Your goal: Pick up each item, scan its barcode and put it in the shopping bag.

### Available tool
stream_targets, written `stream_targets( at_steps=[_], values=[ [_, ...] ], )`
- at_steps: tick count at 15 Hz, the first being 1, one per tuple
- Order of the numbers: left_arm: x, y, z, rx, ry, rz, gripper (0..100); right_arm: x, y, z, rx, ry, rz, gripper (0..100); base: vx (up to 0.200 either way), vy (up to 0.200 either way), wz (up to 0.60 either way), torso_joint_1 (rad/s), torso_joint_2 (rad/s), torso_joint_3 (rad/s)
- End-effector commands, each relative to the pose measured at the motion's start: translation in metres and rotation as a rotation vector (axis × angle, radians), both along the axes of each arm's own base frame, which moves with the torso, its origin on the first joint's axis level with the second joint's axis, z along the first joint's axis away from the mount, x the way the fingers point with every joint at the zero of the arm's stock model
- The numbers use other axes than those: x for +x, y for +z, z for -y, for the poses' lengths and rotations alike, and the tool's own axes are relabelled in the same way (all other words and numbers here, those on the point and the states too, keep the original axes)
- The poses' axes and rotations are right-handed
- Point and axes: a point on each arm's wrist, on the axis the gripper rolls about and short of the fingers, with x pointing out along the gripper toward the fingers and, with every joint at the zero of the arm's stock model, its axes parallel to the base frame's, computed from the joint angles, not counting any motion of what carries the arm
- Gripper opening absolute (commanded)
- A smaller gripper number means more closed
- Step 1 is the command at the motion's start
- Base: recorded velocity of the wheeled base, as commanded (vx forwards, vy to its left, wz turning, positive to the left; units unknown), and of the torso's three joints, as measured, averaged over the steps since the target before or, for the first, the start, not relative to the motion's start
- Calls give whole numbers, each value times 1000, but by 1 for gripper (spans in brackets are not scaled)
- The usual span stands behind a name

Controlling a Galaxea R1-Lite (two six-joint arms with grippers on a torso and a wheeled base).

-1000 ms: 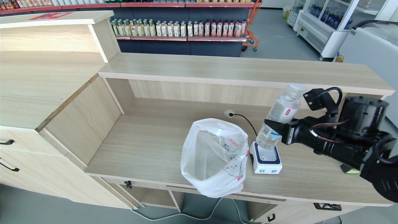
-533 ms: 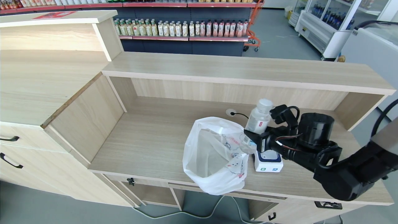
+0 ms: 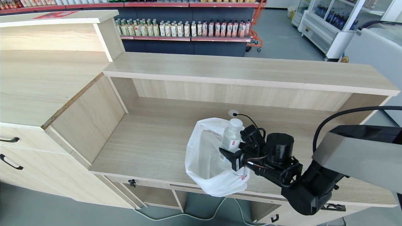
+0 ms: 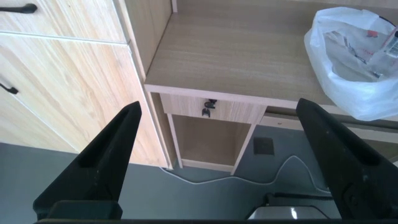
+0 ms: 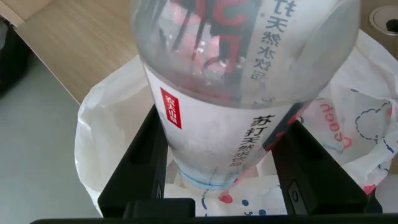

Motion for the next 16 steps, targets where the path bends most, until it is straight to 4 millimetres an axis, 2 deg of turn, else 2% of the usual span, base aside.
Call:
stream_targets(
  at_steps=[1, 9, 15, 16],
  values=[
    [0, 0, 0, 0, 0, 0, 100, 5, -19, -7, -16, 9, -16, 0, 0, 0, 0, 0, 0, 0],
    [0, 0, 0, 0, 0, 0, 100, 13, -53, -12, -83, 21, 27, 0, 0, 0, 0, 0, 0, 0],
    [0, 0, 0, 0, 0, 0, 100, 15, -68, -18, -91, 32, 20, 0, 0, 0, 0, 0, 0, 0],
    [0, 0, 0, 0, 0, 0, 100, 14, -70, -19, -92, 35, 19, 100, 0, 0, 0, 0, 0, 0]
  ],
)
